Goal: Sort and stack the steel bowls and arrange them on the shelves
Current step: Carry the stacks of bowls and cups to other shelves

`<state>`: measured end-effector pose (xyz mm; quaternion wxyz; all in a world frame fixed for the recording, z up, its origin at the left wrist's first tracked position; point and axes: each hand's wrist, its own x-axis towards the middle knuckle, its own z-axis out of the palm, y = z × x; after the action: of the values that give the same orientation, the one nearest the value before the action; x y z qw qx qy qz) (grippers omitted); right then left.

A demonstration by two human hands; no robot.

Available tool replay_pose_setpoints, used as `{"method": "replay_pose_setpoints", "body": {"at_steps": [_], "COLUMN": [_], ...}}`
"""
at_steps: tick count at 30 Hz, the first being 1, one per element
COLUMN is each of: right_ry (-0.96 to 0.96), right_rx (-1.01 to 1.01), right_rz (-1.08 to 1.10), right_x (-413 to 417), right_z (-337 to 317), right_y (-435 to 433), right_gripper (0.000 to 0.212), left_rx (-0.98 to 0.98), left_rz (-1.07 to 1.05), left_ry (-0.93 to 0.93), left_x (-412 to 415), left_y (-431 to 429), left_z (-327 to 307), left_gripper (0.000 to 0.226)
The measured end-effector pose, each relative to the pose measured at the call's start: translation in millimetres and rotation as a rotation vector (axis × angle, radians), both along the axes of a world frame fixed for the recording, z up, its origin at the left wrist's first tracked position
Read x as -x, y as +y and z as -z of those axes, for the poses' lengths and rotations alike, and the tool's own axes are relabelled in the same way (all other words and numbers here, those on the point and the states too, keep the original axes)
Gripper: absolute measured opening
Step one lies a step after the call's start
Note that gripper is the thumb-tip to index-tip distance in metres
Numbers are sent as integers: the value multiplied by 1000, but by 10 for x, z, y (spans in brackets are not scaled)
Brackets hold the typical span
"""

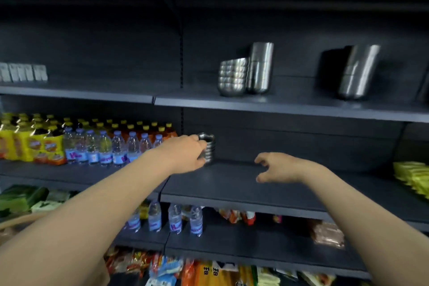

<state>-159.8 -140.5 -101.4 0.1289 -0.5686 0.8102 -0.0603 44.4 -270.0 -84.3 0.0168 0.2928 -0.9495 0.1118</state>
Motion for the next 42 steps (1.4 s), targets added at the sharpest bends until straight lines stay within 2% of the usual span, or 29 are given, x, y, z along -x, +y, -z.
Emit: {"method": "replay_pose_setpoints", "body": {"at_steps": [9, 16, 26, 32, 39, 42], "right_ry": [128, 193, 178, 171, 172, 227], "right_rx": [182, 279, 363, 398, 351, 327], "right_rz": [92, 114, 100, 143, 198, 246], "right_x": [-19, 411, 1523, 2140, 2858, 3201], "right_z": [-722, -1105, -1494, -1443, -1295, -1313], "right_y": [740, 1067, 1353, 1404, 1207, 1087], "right_gripper": [62, 58, 56, 55, 55, 56], "left_rx": [88, 160, 78, 60, 59, 82], "left_rz": [90, 76, 37, 84, 176, 223], "left_ry": [113, 118, 93, 115, 106, 123], "left_x": [17, 434, 1589, 2327, 3240, 3661], "left_y": [515, 833, 1077, 1220, 950, 737], "left_z": [-668, -982, -1212, -1174, -1068, -1072], "left_gripper": [42, 45, 45, 37, 36, 38]}}
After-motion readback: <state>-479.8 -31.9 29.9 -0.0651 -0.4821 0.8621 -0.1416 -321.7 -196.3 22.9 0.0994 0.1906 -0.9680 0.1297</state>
